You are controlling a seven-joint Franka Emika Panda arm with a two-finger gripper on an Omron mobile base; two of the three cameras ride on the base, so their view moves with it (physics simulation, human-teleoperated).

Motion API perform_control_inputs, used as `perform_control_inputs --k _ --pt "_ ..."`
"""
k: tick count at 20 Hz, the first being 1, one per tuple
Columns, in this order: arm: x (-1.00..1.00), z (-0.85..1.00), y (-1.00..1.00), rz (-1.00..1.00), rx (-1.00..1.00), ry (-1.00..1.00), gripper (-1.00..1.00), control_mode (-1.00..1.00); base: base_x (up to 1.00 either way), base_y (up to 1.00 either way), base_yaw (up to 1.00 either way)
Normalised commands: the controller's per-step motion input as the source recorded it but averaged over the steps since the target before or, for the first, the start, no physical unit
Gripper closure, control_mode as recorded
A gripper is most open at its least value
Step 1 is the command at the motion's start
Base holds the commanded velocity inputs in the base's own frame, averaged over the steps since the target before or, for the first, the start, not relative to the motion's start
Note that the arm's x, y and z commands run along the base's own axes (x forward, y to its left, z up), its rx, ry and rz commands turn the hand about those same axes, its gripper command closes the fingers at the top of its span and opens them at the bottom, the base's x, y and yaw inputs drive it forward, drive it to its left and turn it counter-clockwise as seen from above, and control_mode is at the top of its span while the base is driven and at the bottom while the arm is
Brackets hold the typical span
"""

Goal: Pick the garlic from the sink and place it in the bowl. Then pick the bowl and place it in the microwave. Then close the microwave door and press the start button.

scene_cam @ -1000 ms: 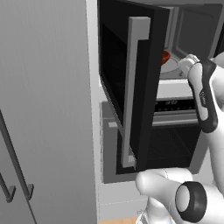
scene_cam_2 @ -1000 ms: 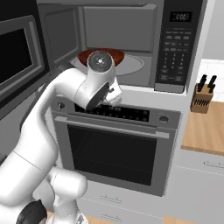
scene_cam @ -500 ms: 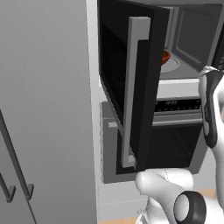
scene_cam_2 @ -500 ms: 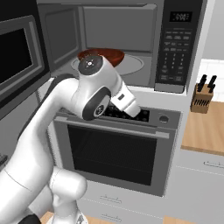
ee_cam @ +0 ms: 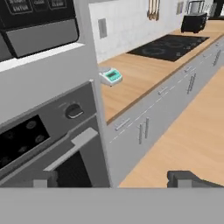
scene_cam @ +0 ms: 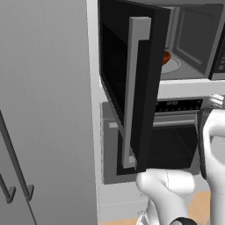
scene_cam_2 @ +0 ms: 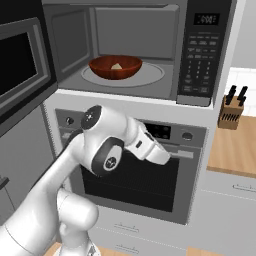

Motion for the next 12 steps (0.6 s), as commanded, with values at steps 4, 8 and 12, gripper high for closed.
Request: perform_control_inputs --k 4,8,12 --pt "-0.02 -0.06 0.32 -0.52 -0.31 0.01 -1.0 -1.0 0.0 0.0 0.0" --pt "0.0 -0.23 0.25 -0.43 -0.29 0.0 -1.0 -1.0 0.0 0.0 0.0" --pt "0.0 -0.26 0.0 -0.12 -0.17 0.0 -1.0 -1.0 0.0 0.0 0.0"
